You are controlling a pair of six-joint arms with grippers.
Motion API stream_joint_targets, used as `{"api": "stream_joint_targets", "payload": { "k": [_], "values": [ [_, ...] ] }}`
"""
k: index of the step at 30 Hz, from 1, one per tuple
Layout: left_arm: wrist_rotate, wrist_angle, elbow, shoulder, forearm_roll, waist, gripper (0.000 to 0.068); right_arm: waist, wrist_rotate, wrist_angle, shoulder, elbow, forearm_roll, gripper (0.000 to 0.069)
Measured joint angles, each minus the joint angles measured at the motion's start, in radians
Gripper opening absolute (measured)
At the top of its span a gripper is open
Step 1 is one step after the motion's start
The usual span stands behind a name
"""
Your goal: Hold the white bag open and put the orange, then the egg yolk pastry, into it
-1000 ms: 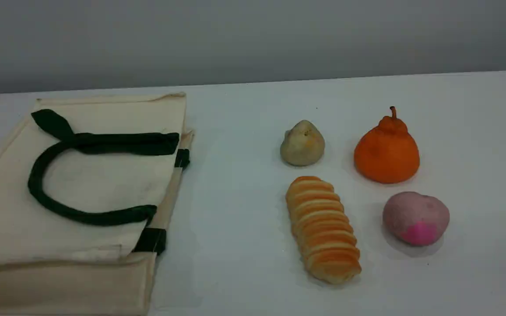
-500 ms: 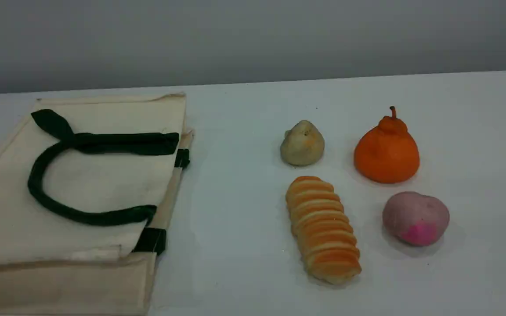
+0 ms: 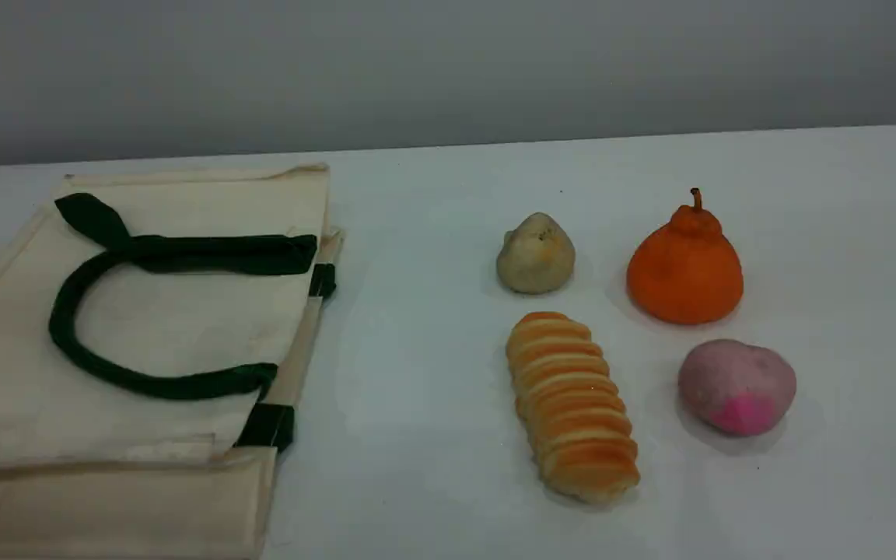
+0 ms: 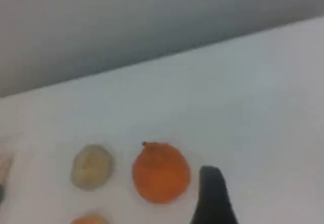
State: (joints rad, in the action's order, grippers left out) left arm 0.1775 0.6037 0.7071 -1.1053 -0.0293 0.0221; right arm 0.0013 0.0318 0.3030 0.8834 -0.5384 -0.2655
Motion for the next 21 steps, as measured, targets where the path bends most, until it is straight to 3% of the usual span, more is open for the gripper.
{"api": "stream_joint_targets", "payload": {
  "k": [5,10,21],
  "values": [
    [0.061,-0.091,0.047,-0.177,-0.094,0.0,0.0452,0.0,-0.001,-0.052,0.172,0.0,-0.084,0.044],
    [0.135,-0.096,0.104,-0.344,-0.203,0.0,0.0452,0.0,-0.022,-0.122,0.272,0.0,-0.101,0.044],
    [0.119,-0.135,0.256,-0.646,-0.207,0.0,0.0452,0.0,-0.015,-0.155,0.296,0.0,-0.109,0.044]
  ]
}}
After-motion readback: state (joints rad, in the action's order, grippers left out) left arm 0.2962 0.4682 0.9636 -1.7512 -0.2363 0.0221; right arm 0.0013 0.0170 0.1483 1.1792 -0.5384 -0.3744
